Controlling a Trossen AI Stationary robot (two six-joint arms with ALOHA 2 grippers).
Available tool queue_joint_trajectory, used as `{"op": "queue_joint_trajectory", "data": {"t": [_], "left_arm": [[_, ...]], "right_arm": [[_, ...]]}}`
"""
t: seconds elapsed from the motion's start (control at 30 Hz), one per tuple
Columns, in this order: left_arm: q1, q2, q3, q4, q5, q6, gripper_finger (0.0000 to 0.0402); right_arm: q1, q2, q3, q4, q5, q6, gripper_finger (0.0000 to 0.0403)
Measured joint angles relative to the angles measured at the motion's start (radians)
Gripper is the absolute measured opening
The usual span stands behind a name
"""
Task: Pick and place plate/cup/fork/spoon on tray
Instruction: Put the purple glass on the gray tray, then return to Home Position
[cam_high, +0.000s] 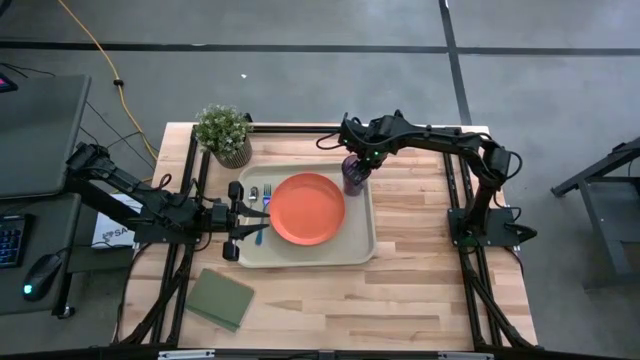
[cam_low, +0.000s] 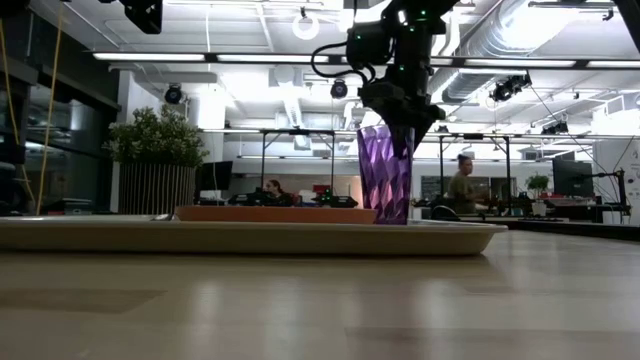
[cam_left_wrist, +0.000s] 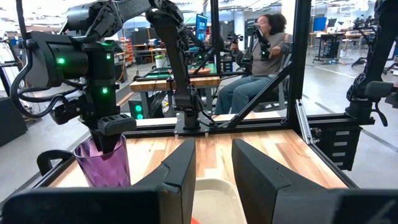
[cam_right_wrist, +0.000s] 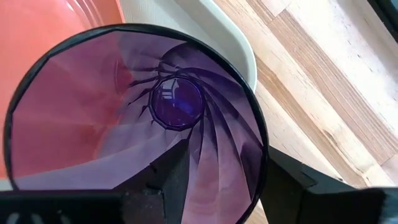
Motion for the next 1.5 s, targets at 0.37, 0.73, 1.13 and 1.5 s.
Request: {"op": "queue_joint_trajectory", "data": {"t": [0.37, 0.73, 1.13, 1.5], "left_arm": [[0.0, 0.0, 0.0, 0.0, 0.0, 0.0, 0.0086], [0.0, 0.0, 0.0, 0.0, 0.0, 0.0, 0.0086], [0.0, 0.0, 0.0, 0.0, 0.0, 0.0, 0.0086], [0.0, 0.0, 0.0, 0.0, 0.0, 0.0, 0.0086]], "right_arm": [[0.0, -0.061, 0.001, 0.0, 0.002, 0.002, 0.0158], [0.008, -0.164, 0.002, 0.004, 0.003, 0.004, 0.0158], [0.135, -0.33, -0.006, -0.093, 0.159, -0.007, 0.0158], [0.231, -0.677, -0.434, 0.046, 0.154, 0.062, 0.0158]]}}
